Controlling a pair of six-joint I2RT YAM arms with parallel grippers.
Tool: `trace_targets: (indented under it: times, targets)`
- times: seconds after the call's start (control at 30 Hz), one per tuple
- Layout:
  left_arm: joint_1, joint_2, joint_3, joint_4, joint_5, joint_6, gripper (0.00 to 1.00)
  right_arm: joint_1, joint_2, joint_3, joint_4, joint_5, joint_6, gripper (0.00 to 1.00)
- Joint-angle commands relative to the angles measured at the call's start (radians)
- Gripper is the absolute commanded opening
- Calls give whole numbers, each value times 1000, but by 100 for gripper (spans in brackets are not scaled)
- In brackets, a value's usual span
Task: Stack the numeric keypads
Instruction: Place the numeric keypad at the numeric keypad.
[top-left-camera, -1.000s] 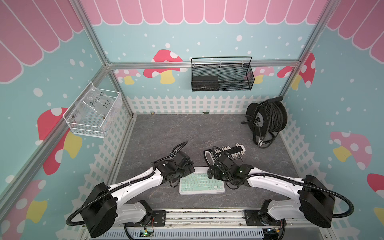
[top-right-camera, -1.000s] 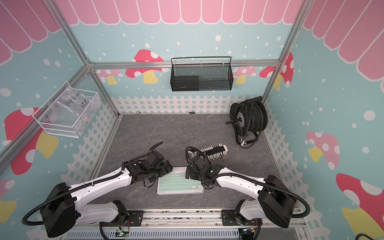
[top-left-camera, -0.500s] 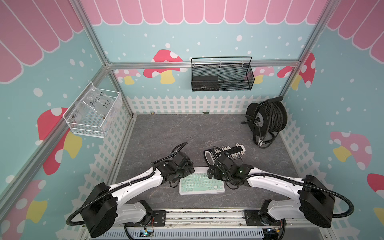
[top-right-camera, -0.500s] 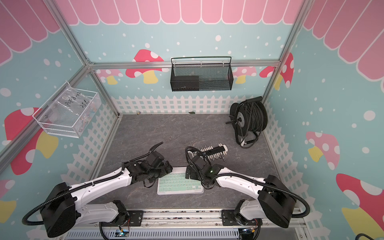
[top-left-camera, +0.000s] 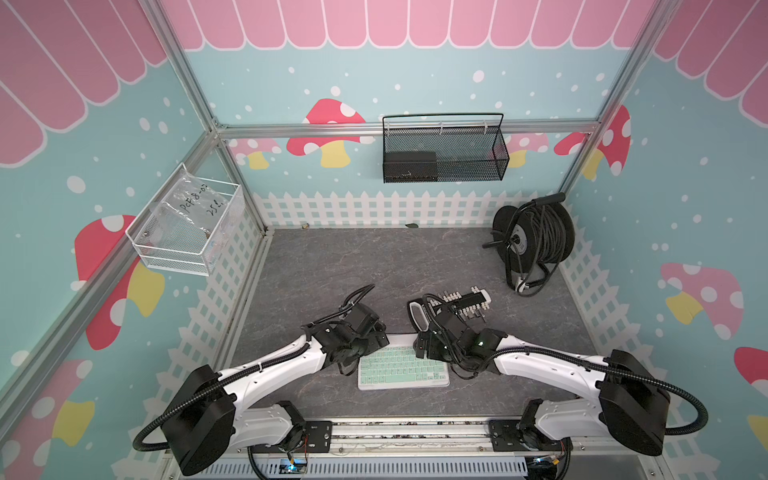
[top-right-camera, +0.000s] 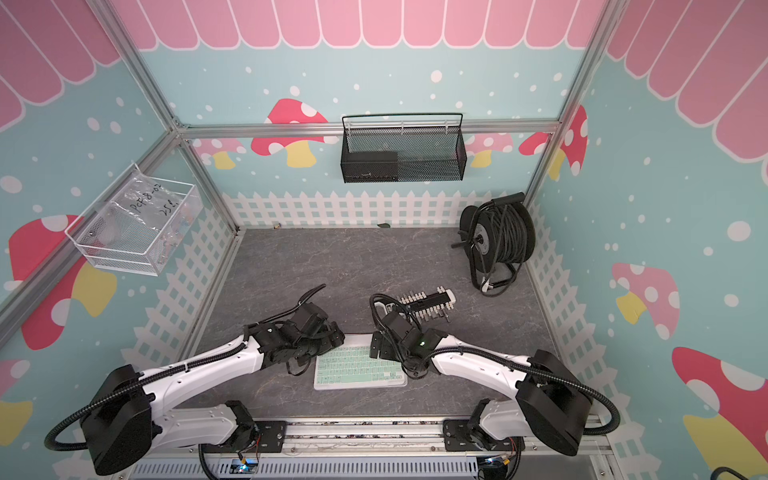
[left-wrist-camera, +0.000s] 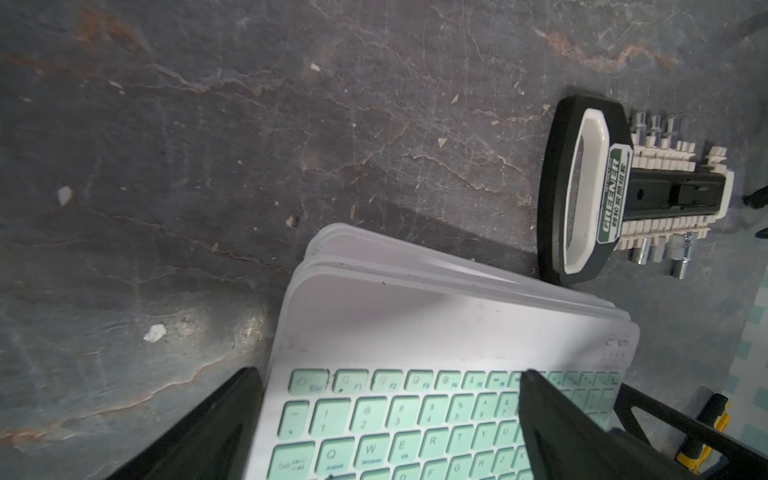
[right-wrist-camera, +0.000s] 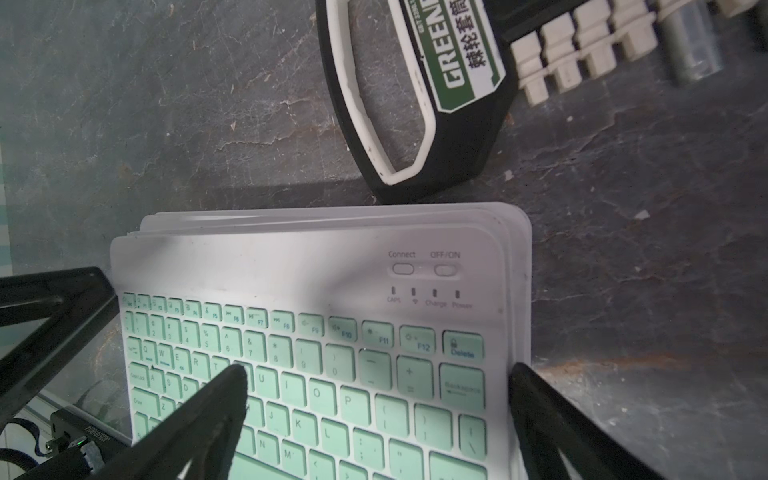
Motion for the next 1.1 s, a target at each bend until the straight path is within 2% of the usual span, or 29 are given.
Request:
trace_targets:
  times: [0.0, 0.23, 0.6, 1.07]
  targets:
    - [17, 34, 25, 35, 38, 41, 98, 14, 21, 25, -5, 35, 23, 100]
    - [53, 88, 36, 79, 75, 63, 98, 21, 35, 20, 17, 23, 27, 100]
    - [61, 192, 112, 81, 106, 92, 98, 28, 36, 4, 21, 12, 55, 100]
    - [62, 131, 105, 37, 77, 84, 98, 41, 90, 62, 20, 12, 36, 99]
